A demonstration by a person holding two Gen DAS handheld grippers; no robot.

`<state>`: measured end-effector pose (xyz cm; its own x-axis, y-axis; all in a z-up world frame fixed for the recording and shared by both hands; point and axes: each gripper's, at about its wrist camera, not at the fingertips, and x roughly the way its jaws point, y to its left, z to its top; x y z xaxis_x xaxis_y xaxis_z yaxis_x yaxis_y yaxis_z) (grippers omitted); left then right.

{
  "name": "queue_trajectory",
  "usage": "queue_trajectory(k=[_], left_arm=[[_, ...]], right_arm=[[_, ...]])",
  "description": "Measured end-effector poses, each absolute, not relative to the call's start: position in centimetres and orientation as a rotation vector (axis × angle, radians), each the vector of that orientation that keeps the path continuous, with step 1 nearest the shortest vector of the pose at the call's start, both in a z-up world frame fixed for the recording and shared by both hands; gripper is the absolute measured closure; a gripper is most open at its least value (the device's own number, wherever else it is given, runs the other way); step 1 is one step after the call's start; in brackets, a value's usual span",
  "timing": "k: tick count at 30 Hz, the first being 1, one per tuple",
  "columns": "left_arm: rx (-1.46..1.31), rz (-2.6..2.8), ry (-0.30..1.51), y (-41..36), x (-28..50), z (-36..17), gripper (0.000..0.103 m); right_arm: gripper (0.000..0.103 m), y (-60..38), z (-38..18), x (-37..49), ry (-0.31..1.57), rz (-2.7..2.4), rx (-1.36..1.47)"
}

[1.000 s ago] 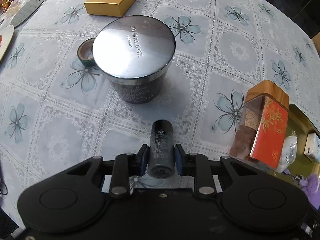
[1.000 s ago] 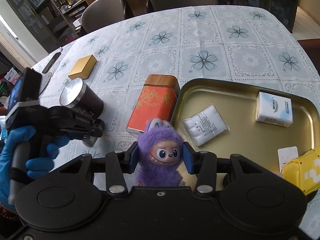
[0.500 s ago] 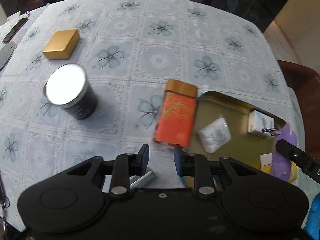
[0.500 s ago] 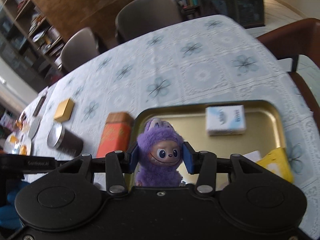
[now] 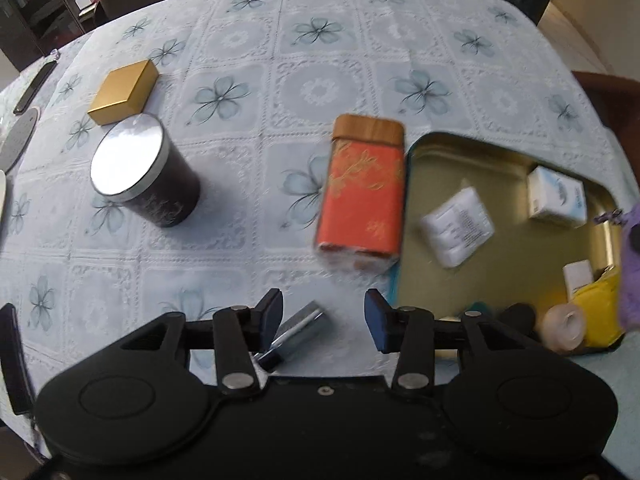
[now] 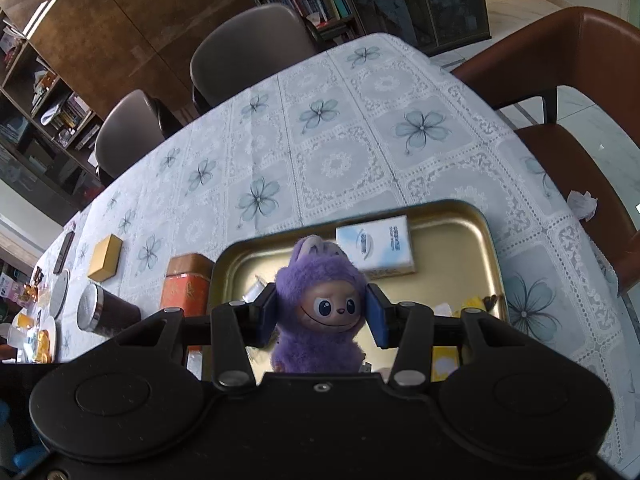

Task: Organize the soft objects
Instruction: 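Carry the plush with the right tool and bottle with the left tool into the tray, releasing both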

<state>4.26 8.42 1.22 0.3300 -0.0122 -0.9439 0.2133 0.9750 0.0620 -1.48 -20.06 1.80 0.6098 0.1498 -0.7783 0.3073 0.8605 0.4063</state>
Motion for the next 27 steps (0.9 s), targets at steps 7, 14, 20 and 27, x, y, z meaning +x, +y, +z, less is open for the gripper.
queue_trajectory(k=[7,14,20,27], left_arm=[[0.296,-0.142,1.225,11.9,3.2,-2.6,0.050],[0.384,-0.313,1.172,11.7,3.1,-3.8,0.038],[0.413,-0.469,1.180,11.6,2.5,-4.7,0.036],[0.433,-0.518,1.202,11.5,3.7,-6.5,0.039]], right_arm=[[0.057,-18.2,1.3,-1.5,0.963,-0.070,0.503],[0.057,-15.9,2.0,-2.0,0.958,-0.100,0.496],[0.057,-13.6,2.5,-2.5,0.954,-0.157,0.513],[0.057,-10.3,2.8,-2.9,0.948,-0.204,0.535]])
